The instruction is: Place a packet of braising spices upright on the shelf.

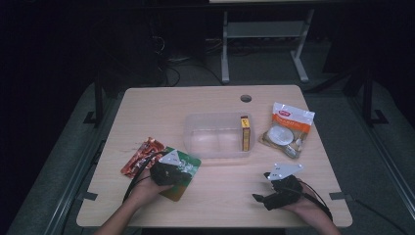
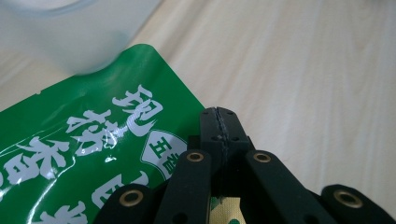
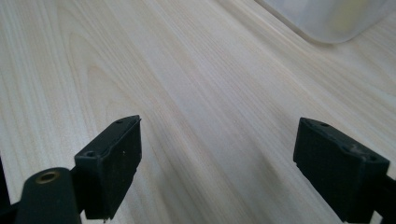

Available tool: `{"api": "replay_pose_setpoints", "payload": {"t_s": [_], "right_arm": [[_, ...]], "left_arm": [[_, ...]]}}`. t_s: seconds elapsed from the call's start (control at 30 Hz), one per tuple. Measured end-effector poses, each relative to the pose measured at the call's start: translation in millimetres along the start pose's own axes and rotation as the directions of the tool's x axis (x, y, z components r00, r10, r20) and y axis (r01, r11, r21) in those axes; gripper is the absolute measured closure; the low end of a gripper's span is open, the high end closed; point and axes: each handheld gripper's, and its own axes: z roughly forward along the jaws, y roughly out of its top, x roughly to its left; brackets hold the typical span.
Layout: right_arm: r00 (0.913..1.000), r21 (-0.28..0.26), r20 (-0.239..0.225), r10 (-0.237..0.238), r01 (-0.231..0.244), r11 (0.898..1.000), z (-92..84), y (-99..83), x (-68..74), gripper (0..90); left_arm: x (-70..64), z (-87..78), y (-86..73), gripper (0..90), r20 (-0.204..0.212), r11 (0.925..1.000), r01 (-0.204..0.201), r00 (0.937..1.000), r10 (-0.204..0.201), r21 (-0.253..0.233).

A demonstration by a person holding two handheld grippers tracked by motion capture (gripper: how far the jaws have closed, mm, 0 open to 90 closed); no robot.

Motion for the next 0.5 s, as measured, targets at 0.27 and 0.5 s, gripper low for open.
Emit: {"api": "replay_pose_setpoints", "payload": {"t_s": [0.27,0.5], "right_arm": [[1.0000,-0.002,0.000,0.004,-0.004,1.000,-0.1,-0.1,-0.4,14.9],[1.0000,-0.003,0.002,0.003,-0.003,1.000,-0.7,-0.5,-0.9,14.9]], "left_arm": [[-23.1,21.8,17.2,90.0,0.075,0.9988,-0.049,0.9960,0.048,0.003],[-33.3,29.8,25.8,90.0,0.098,0.9964,-0.083,0.9918,0.081,0.018]]}}
